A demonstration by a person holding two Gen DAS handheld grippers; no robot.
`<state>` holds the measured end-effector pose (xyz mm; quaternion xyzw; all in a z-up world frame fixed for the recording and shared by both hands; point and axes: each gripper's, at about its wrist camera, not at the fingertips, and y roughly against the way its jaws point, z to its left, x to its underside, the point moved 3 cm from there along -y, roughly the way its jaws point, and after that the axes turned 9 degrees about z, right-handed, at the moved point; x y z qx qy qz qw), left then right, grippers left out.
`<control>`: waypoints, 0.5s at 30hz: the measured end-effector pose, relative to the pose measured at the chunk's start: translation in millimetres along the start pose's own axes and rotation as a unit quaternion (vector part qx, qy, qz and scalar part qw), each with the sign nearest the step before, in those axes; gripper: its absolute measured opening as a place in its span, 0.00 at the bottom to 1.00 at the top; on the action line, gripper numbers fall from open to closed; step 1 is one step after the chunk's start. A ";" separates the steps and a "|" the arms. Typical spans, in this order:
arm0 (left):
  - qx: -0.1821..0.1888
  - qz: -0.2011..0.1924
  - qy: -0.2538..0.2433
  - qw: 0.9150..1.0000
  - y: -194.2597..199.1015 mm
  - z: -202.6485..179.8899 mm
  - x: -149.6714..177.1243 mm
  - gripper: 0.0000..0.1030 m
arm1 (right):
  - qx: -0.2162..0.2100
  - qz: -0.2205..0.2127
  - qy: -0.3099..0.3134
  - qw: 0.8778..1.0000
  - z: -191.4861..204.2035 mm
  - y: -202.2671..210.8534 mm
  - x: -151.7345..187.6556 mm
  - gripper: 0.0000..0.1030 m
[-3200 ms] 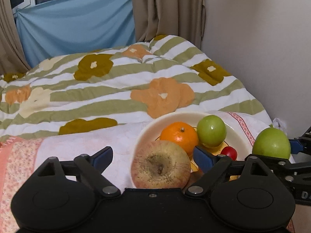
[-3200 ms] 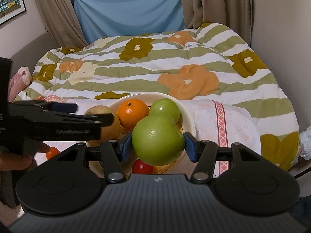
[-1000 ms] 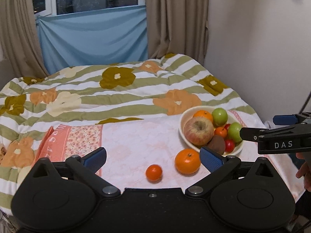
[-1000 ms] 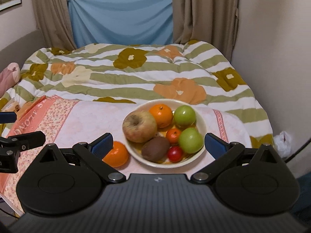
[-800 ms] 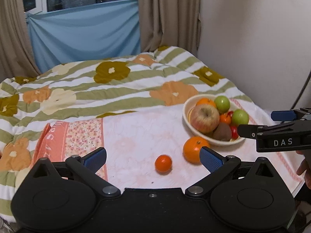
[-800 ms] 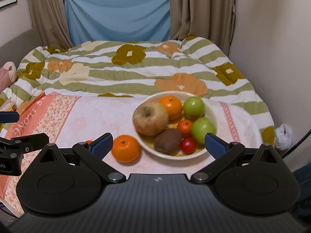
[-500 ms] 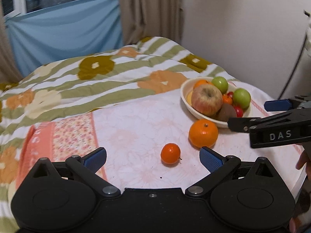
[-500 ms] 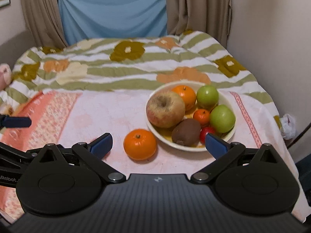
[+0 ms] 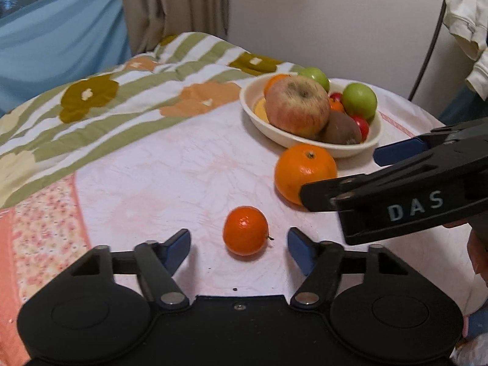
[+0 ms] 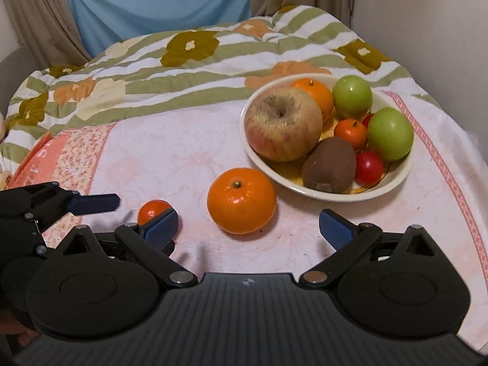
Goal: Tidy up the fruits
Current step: 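Grasp the small tangerine with the left tool while the right tool grasps the orange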
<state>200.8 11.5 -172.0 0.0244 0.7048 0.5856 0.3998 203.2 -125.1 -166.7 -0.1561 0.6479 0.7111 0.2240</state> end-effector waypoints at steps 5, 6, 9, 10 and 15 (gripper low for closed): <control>0.010 0.008 -0.006 1.000 -12.2 -1.2 -0.7 0.55 | 0.006 0.006 -0.006 1.000 1.4 -10.0 0.8 1.00; 0.010 0.008 -0.007 1.000 -13.6 -0.9 -0.9 0.54 | 0.007 0.006 -0.005 1.000 1.9 -11.2 1.0 1.00; 0.012 0.004 -0.007 1.000 -15.9 0.2 -2.6 0.44 | 0.010 0.006 -0.004 1.000 3.1 -12.6 1.4 1.00; 0.015 0.003 -0.009 1.000 -16.1 0.1 -2.8 0.41 | 0.010 0.006 -0.005 1.000 3.7 -12.8 1.6 1.00; 0.015 0.000 -0.013 1.000 -16.0 -0.3 -3.4 0.38 | 0.010 0.009 -0.007 1.000 3.2 -14.0 1.3 1.00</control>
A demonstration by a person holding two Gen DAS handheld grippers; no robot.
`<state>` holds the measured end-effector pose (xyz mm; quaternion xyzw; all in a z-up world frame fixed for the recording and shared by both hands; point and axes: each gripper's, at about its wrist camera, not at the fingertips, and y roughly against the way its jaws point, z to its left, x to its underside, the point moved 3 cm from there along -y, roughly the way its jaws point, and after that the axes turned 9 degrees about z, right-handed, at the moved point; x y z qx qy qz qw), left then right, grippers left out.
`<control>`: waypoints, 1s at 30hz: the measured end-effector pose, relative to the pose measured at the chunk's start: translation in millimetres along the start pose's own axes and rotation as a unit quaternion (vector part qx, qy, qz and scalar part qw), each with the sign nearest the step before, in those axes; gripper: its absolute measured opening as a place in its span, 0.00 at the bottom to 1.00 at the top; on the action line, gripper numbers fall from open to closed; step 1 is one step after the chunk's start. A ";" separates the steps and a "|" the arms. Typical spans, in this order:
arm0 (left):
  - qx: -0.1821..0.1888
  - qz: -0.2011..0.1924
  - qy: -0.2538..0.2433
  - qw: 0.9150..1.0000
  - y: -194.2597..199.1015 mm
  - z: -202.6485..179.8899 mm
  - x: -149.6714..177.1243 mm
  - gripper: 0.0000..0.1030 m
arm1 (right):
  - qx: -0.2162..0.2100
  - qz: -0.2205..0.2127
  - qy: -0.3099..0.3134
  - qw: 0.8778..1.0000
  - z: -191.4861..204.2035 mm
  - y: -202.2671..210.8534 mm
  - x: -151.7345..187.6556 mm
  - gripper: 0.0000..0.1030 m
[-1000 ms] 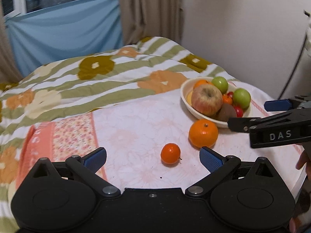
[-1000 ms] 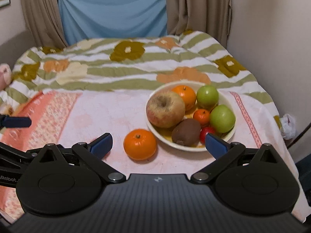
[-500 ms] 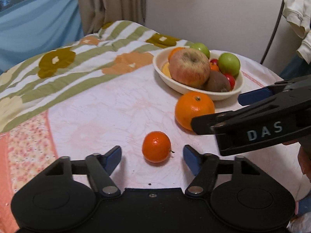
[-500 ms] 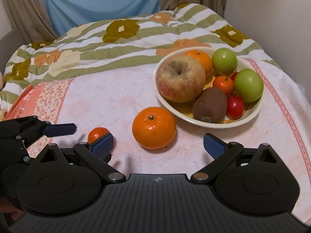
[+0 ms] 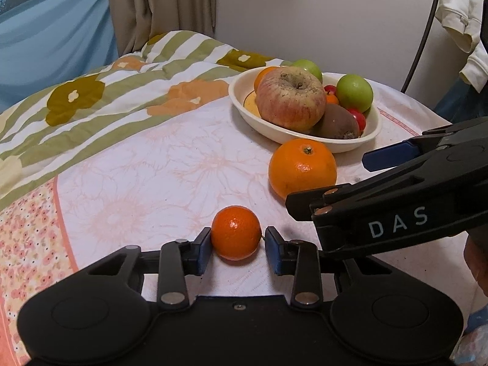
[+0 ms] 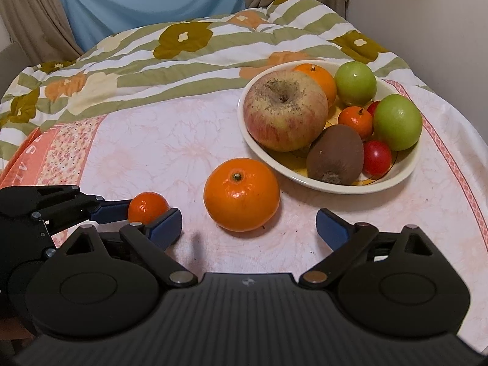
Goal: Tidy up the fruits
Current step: 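Grasp the small tangerine with the left tool while the right tool grasps the orange, then carry the tangerine and orange over the duck bowl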
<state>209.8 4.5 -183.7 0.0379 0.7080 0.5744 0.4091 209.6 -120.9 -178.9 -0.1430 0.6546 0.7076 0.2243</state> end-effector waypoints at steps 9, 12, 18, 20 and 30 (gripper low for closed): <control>-0.009 0.003 -0.003 1.000 5.2 2.1 3.0 0.37 | -0.009 0.003 -0.002 1.000 -1.0 -4.5 -2.8 0.93; -0.014 -0.001 0.002 1.000 8.9 4.8 3.7 0.36 | -0.011 0.001 -0.001 1.000 -0.1 -6.0 -5.2 0.91; -0.027 -0.003 0.015 1.000 15.7 9.1 6.4 0.36 | -0.015 0.002 0.004 1.000 1.0 -11.6 -12.2 0.81; -0.029 -0.001 0.024 0.999 17.2 10.7 8.7 0.36 | -0.017 0.004 0.002 1.000 0.3 -14.8 -14.3 0.79; -0.046 -0.002 0.043 0.998 25.6 13.1 13.5 0.36 | -0.026 0.004 0.016 1.000 1.0 -21.0 -16.7 0.72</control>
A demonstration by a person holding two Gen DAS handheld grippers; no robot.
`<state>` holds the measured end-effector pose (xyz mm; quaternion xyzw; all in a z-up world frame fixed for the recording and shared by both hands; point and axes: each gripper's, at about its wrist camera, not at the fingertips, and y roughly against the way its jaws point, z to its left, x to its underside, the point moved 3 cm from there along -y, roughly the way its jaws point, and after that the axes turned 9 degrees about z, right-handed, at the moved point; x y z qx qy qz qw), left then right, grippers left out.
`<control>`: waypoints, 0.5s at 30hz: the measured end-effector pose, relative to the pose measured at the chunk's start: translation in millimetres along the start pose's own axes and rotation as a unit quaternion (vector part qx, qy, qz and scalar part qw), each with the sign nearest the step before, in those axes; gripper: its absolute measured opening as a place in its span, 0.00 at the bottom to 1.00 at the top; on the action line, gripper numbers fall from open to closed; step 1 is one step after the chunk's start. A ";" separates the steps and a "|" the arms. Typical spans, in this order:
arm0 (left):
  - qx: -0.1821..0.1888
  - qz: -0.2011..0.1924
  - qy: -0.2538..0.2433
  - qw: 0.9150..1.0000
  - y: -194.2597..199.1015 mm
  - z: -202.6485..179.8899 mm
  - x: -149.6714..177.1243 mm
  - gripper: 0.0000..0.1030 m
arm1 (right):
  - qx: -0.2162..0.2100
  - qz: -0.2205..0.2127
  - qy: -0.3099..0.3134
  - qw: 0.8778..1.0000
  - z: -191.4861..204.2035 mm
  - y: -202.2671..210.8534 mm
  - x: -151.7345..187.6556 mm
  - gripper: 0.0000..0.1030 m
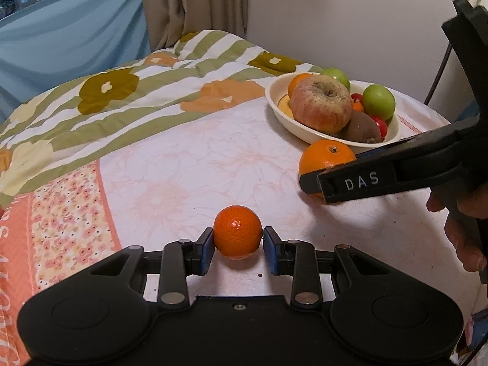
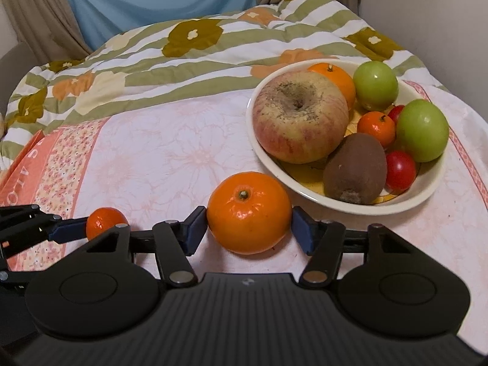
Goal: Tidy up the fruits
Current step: 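Carry the tangerine and orange over the duck bowl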
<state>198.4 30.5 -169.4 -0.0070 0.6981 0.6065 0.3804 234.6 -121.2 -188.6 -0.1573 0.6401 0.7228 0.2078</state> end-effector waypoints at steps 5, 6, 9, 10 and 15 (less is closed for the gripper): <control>-0.008 -0.008 0.007 1.000 8.0 -3.5 -3.9 0.36 | -0.013 0.000 0.007 1.000 -1.8 6.3 4.6 0.72; -0.009 -0.010 0.009 1.000 10.2 -4.9 -4.6 0.36 | -0.015 -0.002 0.011 1.000 -1.9 8.9 6.2 0.72; -0.012 -0.015 0.013 1.000 16.5 -7.7 -7.1 0.36 | -0.022 -0.008 0.018 1.000 -2.0 18.6 8.9 0.71; -0.013 -0.017 0.015 1.000 19.2 -9.4 -8.4 0.36 | -0.025 -0.009 0.019 0.999 -3.0 22.8 9.6 0.71; -0.020 -0.032 0.024 0.999 35.7 -19.0 -18.5 0.36 | -0.039 -0.022 0.028 0.999 -8.0 47.7 8.1 0.71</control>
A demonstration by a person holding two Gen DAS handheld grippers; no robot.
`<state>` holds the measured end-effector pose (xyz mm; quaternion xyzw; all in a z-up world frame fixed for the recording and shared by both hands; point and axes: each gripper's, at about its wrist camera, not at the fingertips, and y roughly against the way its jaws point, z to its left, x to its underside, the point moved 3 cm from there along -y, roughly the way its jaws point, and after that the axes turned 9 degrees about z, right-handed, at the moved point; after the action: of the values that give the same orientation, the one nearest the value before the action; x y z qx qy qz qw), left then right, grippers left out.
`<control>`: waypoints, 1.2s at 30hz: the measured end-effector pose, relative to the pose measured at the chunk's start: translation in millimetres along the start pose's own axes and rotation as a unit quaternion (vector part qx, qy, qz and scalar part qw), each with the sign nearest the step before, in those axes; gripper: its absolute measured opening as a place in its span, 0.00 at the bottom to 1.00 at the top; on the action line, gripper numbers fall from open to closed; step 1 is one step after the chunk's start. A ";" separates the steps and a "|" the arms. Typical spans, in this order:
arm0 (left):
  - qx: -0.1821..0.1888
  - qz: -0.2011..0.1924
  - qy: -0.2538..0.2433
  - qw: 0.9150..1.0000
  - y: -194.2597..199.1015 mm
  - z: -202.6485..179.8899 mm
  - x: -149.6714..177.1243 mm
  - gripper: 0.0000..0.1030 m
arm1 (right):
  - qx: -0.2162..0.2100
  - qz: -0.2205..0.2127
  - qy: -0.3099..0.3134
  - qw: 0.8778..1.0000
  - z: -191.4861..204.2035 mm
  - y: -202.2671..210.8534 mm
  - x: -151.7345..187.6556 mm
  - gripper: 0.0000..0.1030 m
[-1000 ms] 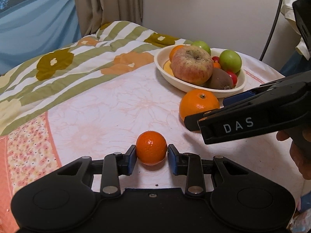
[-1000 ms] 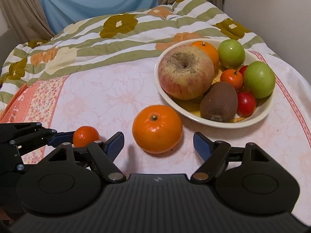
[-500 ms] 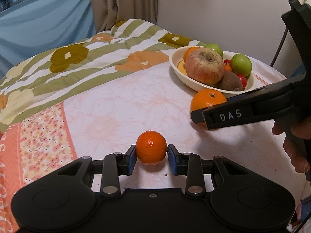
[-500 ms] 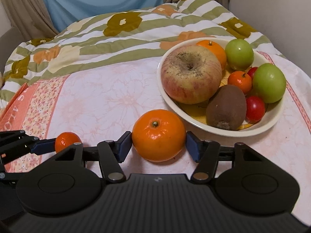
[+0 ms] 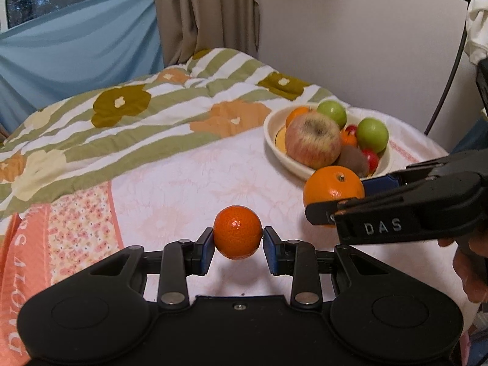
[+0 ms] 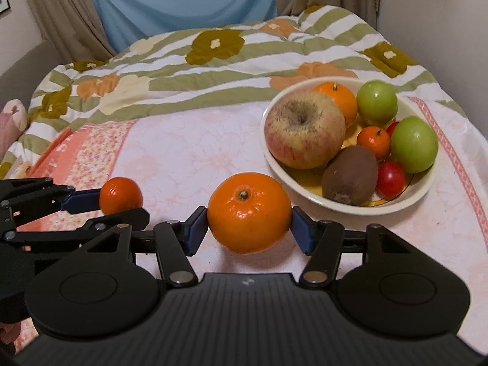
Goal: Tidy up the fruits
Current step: 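Carry the tangerine and orange over the duck bowl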
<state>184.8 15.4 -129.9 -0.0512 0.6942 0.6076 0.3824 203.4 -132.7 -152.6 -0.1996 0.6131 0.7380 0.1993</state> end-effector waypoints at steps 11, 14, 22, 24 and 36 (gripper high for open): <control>-0.015 -0.040 0.021 0.999 34.5 -38.6 -40.0 0.36 | -0.024 -0.041 0.025 0.999 -34.4 71.8 -22.8 0.71; -0.016 -0.050 0.025 0.998 38.0 -53.5 -51.9 0.36 | -0.022 -0.051 0.031 0.998 -53.3 84.7 -32.1 0.71; -0.023 -0.062 0.025 0.998 27.6 -97.2 -85.6 0.36 | -0.026 -0.064 0.039 0.997 -110.5 101.0 -52.5 0.71; -0.025 -0.061 0.022 0.998 19.5 -108.3 -93.7 0.36 | -0.026 -0.064 0.042 0.997 -124.3 100.3 -57.6 0.71; -0.052 -0.028 -0.002 0.998 -53.5 -151.4 -133.3 0.36 | -0.040 -0.057 0.049 0.996 -198.1 78.2 -86.1 0.71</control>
<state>236.0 -184.5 -98.6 -0.0889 0.6592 0.6320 0.3976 243.6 -345.2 -75.1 -0.2783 0.5801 0.7383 0.2024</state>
